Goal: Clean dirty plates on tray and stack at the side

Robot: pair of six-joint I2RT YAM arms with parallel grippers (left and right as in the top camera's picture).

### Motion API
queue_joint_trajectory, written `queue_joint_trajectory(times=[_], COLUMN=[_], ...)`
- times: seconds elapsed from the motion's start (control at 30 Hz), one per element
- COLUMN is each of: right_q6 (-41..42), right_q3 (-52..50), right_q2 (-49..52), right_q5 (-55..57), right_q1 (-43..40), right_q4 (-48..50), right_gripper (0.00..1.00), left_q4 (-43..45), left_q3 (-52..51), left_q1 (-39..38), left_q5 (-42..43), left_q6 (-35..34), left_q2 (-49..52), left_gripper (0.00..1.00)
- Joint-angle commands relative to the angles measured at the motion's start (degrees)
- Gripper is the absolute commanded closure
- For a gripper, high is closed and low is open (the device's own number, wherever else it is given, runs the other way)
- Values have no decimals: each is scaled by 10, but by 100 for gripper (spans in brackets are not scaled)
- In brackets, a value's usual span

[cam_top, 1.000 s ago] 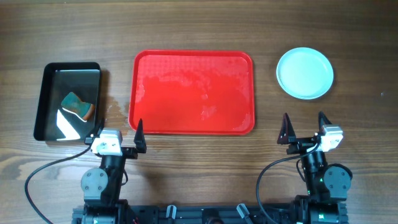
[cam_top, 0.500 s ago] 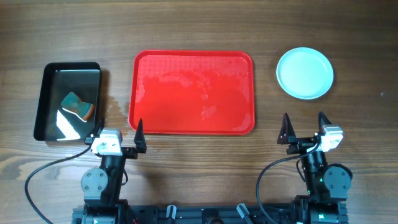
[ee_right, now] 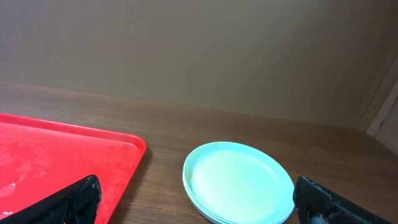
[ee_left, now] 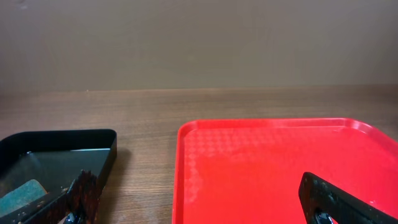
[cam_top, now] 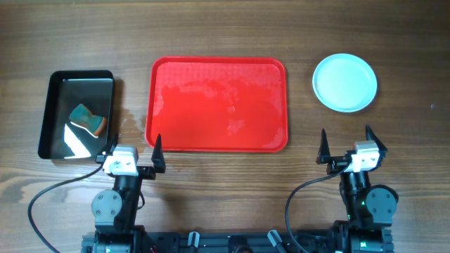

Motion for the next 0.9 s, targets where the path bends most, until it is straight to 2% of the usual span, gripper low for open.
queue_joint_trajectory(times=[0.0,0.07,0.87], right_q6=[13,35,50], right_q3=[-1,-1,-1], right_q2=[-7,-7,-7], right_q5=[25,32,32], right_q1=[-2,-2,-1], right_q4=[-2,-2,-2], right_gripper=[0,0,0], left_q4=[0,0,0], left_q3=[-5,-5,-5], left_q1=[4,4,4], left_q5=[-10,-10,-10], left_q6=[11,11,11], left_q2=[-7,-7,-7], left_gripper=[0,0,0])
